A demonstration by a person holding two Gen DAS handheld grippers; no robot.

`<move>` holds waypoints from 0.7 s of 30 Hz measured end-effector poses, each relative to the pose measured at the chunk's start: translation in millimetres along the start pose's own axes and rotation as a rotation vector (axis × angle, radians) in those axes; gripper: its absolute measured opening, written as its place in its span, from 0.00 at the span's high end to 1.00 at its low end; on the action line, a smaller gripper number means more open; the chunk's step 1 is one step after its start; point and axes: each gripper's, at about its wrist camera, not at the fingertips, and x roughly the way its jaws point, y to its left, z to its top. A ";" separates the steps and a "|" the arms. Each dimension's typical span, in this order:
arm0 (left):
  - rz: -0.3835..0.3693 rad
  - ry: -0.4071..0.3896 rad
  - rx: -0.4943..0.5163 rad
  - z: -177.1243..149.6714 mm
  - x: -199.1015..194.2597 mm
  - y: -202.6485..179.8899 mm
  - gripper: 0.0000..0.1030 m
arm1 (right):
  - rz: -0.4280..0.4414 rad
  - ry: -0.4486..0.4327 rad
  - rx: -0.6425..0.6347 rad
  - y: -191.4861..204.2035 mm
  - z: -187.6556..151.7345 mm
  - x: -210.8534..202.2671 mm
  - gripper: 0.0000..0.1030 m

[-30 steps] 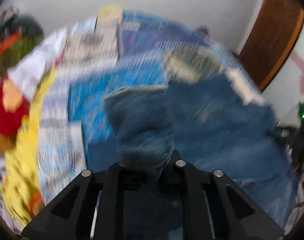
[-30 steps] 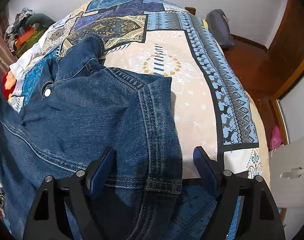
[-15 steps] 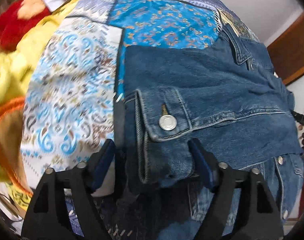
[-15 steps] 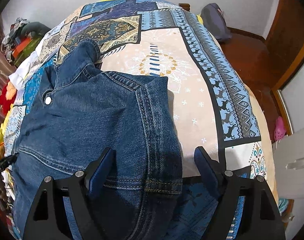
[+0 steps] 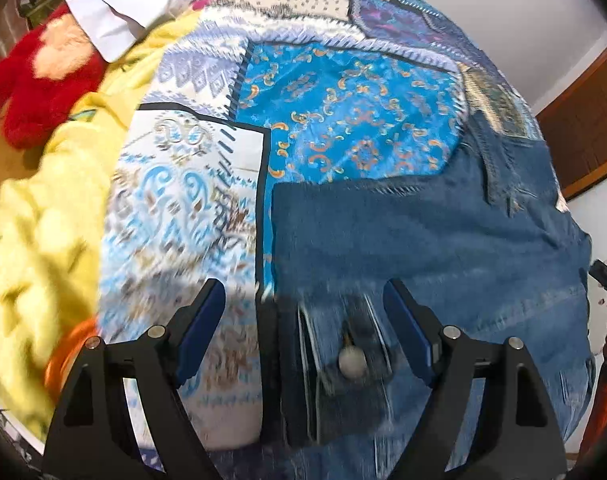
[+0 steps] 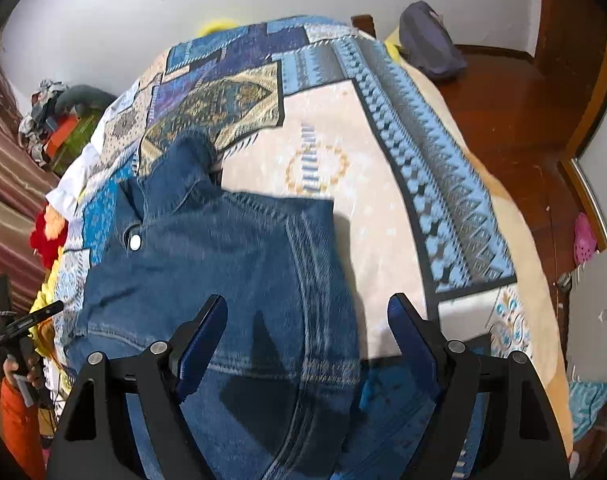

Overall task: Fold large clothes
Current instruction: 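Fold the hem toward the collar with the left gripper while the right gripper grasps the jacket side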

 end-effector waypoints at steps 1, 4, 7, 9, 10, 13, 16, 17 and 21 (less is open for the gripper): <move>-0.001 0.012 -0.005 4.4 8.8 1.0 0.21 | -0.008 0.008 -0.007 -0.2 2.8 2.3 0.21; -0.015 0.051 -0.019 15.0 37.8 2.9 0.23 | -0.028 0.002 -0.011 -1.8 10.0 11.4 0.21; -0.054 0.063 -0.050 19.9 58.6 6.5 0.30 | -0.024 0.005 0.008 -5.0 15.8 23.8 0.28; -0.093 0.044 -0.068 22.3 65.0 5.5 0.32 | -0.022 0.005 0.014 -5.1 18.1 31.5 0.37; -0.120 0.030 -0.065 23.3 66.6 2.4 0.32 | -0.018 -0.001 0.001 -2.9 18.5 32.5 0.39; -0.099 0.023 -0.014 26.0 72.2 -11.4 0.40 | 0.018 0.015 -0.051 11.8 21.0 38.9 0.66; -0.046 0.010 0.017 28.8 70.5 -20.1 0.70 | -0.020 0.004 -0.093 24.3 23.7 44.5 0.77; -0.015 0.001 0.030 29.7 67.2 -23.1 0.76 | -0.036 0.001 -0.108 28.7 25.2 45.3 0.79; 0.133 -0.070 0.132 30.8 49.0 -55.2 0.83 | -0.064 -0.038 -0.150 44.2 38.2 43.8 0.83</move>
